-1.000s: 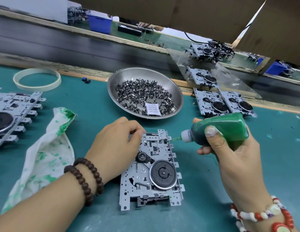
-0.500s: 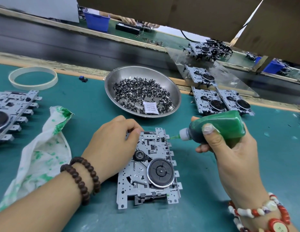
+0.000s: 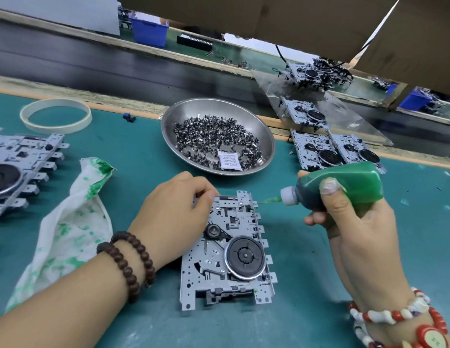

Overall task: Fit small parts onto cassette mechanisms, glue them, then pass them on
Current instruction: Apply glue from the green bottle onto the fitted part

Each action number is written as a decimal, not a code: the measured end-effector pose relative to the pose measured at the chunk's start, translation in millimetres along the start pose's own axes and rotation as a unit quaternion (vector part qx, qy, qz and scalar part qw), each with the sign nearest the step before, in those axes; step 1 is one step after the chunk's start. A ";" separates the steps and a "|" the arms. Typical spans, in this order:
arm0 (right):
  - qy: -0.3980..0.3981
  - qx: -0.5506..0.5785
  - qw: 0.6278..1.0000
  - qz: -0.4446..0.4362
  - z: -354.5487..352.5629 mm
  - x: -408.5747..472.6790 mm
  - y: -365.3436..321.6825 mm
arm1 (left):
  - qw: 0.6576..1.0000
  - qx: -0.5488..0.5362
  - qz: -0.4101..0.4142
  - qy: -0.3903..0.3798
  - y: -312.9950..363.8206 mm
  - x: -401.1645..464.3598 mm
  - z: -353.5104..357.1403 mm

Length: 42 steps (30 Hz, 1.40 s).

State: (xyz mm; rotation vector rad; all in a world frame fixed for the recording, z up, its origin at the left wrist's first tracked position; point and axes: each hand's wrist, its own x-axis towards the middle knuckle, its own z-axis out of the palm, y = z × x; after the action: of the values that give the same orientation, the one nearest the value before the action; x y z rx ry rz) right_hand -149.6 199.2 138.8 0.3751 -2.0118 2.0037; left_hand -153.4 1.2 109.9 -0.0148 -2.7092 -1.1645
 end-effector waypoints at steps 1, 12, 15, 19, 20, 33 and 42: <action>0.004 0.021 1.000 0.012 -0.3 0.0 0.0 | 1.000 0.000 0.002 -0.004 -0.4 0.1 0.2; -0.078 0.151 0.974 0.152 19.4 -13.8 -2.4 | 0.997 -0.080 -0.013 -0.016 -8.1 7.8 -7.6; -0.085 0.119 0.979 0.143 24.0 -16.5 0.8 | 0.997 -0.071 -0.008 -0.011 -7.0 7.7 -4.9; -0.079 0.071 0.986 0.127 25.5 -17.0 3.4 | 0.997 -0.070 -0.009 -0.010 -6.7 7.1 -4.8; -0.081 0.063 0.987 0.122 25.8 -17.2 3.5 | 0.998 -0.069 -0.008 -0.009 -6.3 7.0 -4.6; -0.099 0.046 0.988 0.111 27.9 -19.6 5.1 | 0.999 -0.051 -0.008 0.004 -5.4 7.5 -3.9; -0.108 0.047 0.987 0.105 27.9 -19.3 5.3 | 0.999 -0.051 -0.007 0.002 -4.7 7.2 -4.3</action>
State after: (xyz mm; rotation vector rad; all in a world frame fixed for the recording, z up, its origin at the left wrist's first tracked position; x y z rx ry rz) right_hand -134.0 171.1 126.7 0.4330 -2.1701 2.2798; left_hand -160.1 -5.6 110.8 -0.0082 -2.6469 -1.3043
